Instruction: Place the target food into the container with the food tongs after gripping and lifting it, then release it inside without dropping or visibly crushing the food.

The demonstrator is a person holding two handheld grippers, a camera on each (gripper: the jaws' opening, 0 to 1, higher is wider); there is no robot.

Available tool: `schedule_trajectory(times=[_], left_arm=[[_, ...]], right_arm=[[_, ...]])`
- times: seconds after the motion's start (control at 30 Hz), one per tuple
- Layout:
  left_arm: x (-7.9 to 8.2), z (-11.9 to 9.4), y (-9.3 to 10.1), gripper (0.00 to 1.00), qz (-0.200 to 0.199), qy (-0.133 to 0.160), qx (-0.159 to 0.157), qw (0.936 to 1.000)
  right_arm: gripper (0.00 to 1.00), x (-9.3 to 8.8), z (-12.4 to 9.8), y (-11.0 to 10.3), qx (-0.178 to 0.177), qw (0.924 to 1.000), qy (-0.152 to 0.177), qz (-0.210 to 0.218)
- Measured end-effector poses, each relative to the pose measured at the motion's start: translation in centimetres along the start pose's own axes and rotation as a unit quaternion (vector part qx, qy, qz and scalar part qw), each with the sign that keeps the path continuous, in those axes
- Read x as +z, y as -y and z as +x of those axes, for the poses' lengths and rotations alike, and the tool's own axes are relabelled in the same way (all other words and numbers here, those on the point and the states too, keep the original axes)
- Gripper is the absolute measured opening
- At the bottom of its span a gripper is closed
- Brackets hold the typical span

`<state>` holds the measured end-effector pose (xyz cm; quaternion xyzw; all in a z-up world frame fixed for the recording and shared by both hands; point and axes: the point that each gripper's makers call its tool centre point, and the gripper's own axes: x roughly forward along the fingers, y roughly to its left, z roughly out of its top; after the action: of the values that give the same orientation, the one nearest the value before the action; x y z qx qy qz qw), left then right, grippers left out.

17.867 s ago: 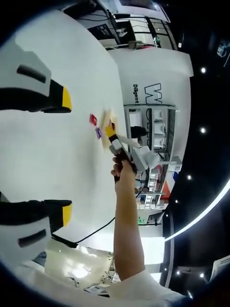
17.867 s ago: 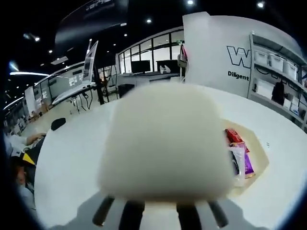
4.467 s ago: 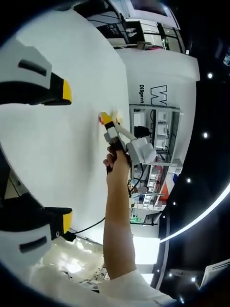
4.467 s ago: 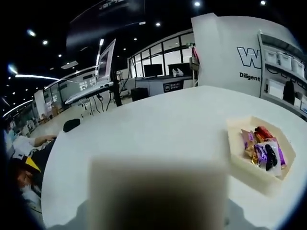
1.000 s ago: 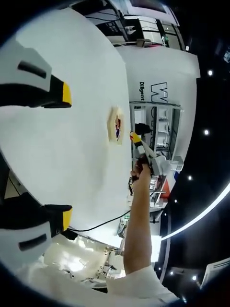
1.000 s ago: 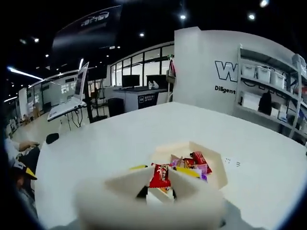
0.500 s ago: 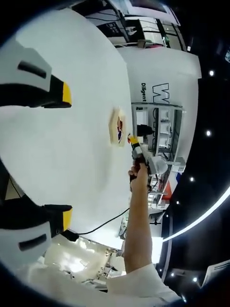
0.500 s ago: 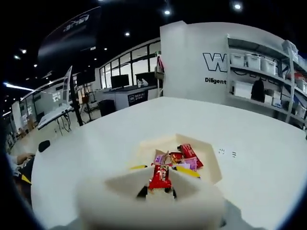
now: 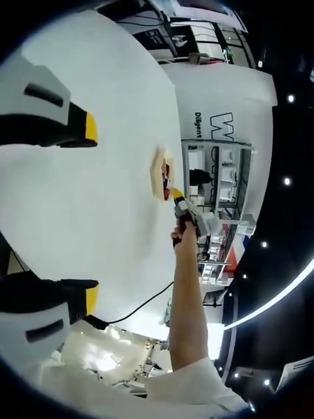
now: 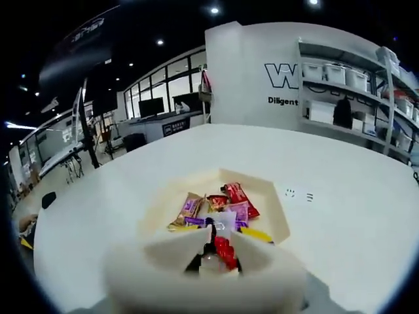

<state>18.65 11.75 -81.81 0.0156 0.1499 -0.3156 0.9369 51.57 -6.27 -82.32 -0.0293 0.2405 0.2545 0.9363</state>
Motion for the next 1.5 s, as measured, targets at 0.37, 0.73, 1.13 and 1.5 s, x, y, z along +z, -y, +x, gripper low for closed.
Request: schedule_trajectory(times=[0.37, 0.73, 1.13, 1.5], left_arm=[[-0.3, 0.6, -0.2, 0.81, 0.0, -0.008, 0.0, 1.0], [0.0, 0.7, 0.4, 0.82, -0.001, -0.001, -0.006, 1.0], [0.3, 0.4, 1.1, 0.82, 0.005, 0.004, -0.013, 0.9999], [0.5, 0.9, 2.0, 0.82, 0.008, 0.006, -0.025, 0.9996]], right_arm=[[0.14, -0.2, 0.4, 0.8, 0.003, 1.0, -0.002, 0.001], [0.14, -0.2, -0.6, 0.3, 0.009, 0.9999, 0.001, -0.005], [0.15, 0.3, -2.8, -1.3, 0.021, 0.9993, 0.014, -0.026], [0.15, -0.2, -5.0, -2.0, 0.031, 0.9986, 0.022, -0.036]])
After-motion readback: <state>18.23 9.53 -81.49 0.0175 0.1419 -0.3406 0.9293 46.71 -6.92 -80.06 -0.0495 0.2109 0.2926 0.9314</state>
